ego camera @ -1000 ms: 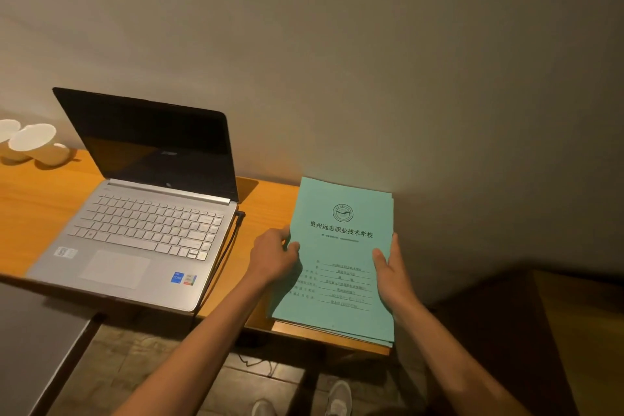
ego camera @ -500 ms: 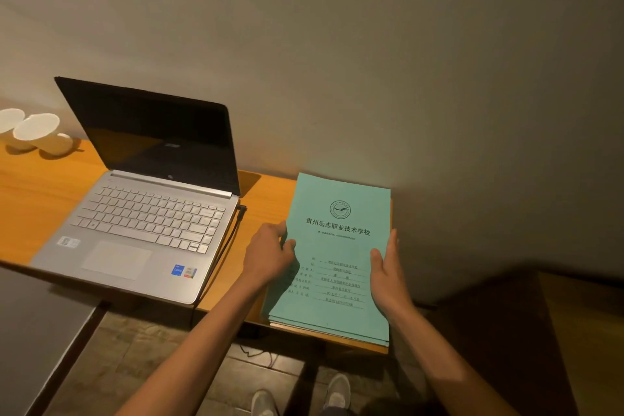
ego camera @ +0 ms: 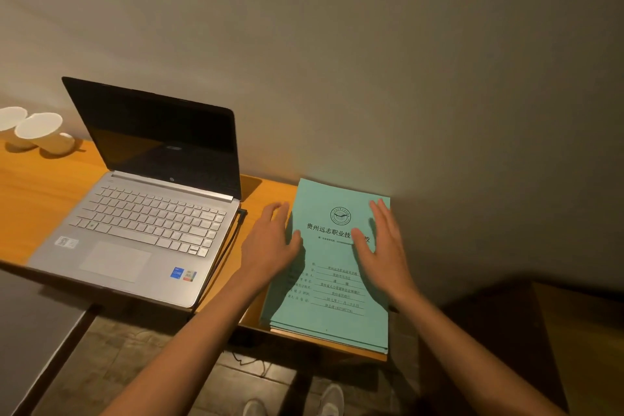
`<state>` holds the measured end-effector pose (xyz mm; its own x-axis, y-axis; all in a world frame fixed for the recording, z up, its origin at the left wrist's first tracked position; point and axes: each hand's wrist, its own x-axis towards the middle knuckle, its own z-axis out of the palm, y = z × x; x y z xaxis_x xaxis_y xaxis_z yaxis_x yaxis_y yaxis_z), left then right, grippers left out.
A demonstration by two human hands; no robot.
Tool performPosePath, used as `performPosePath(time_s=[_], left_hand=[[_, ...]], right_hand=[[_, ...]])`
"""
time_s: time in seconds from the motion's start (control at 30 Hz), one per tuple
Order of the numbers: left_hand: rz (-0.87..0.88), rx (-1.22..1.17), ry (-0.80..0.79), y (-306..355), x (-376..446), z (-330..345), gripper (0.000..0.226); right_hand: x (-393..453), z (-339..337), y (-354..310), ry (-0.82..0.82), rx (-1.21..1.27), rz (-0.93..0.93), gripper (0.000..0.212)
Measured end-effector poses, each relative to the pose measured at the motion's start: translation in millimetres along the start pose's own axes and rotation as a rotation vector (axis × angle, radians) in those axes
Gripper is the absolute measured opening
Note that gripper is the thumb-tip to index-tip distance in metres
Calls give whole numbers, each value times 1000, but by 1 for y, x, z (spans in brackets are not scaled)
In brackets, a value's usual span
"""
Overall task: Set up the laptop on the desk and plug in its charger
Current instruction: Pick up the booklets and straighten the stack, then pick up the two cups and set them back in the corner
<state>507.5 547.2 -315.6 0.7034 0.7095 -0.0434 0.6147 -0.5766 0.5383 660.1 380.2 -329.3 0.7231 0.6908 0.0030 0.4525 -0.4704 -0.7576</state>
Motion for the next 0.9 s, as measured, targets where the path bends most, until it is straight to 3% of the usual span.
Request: performPosePath(time_s=[0.17, 0.37, 0.57, 0.9], left_hand=[[264, 72, 276, -1, -7, -41, 65], [307, 170, 433, -47, -31, -112, 71], [94, 256, 464, -149, -78, -186, 74], [-263, 225, 498, -294, -134, -274, 79]], right_hand=[[14, 6, -55, -22, -221, -317, 68], [9, 47, -142, 18, -272, -553, 72], [-4, 126, -234, -40, -230, -684, 74], [-7, 242, -346, -280, -135, -774, 77]])
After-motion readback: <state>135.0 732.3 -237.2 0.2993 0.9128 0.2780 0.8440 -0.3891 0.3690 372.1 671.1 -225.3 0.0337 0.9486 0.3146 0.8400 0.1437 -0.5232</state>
